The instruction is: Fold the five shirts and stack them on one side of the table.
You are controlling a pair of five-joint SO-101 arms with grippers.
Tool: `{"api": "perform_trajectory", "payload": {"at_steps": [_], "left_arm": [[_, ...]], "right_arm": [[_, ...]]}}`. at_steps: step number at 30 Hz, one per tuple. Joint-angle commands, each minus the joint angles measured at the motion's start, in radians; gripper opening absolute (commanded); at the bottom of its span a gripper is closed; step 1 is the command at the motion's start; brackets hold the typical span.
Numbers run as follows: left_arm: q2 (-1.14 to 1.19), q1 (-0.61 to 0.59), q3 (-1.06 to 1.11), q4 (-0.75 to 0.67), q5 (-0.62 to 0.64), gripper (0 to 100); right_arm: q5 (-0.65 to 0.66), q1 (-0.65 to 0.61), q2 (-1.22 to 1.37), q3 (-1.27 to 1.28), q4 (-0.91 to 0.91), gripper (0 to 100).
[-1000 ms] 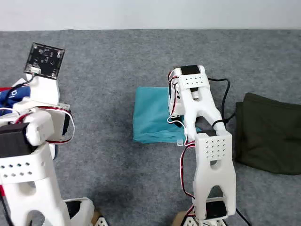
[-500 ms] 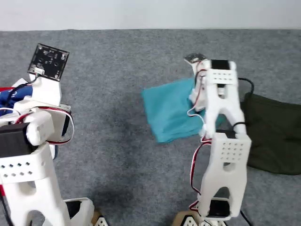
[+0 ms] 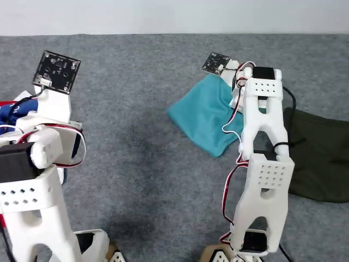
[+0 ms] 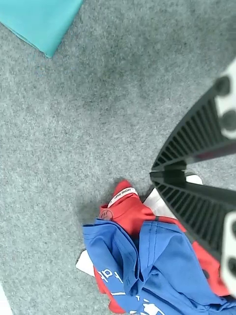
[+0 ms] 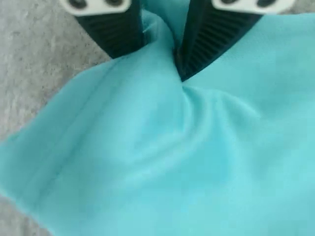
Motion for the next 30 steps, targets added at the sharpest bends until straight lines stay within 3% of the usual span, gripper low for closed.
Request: {"api": "perform_trajectory", "payload": {"at_steps": [1, 5, 13, 25, 30], "left_arm": [[-0.017, -0.006, -0.004, -0.021, -0.012, 0], [-0.015, -0.005, -0.004, -0.026, -0.012, 0], [-0.011, -0.005, -0.004, -0.026, -0.012, 0], [-0.017, -0.005, -0.007, -0.028, -0.031, 0], [-0.017, -0.006, -0.007, -0.028, -0.11, 0]], "right_arm": [[-0.137, 0.022, -0.062, -0.055, 0.016, 18.9], [-0.376, 0.027, -0.116, -0.055, 0.016, 29.8], [-0.76, -0.001, -0.248, -0.055, 0.119, 30.3], [-1.022, -0.122, -0.344, -0.051, 0.387, 30.3], [-1.375, -0.15, -0.315, -0.049, 0.337, 30.6]]}}
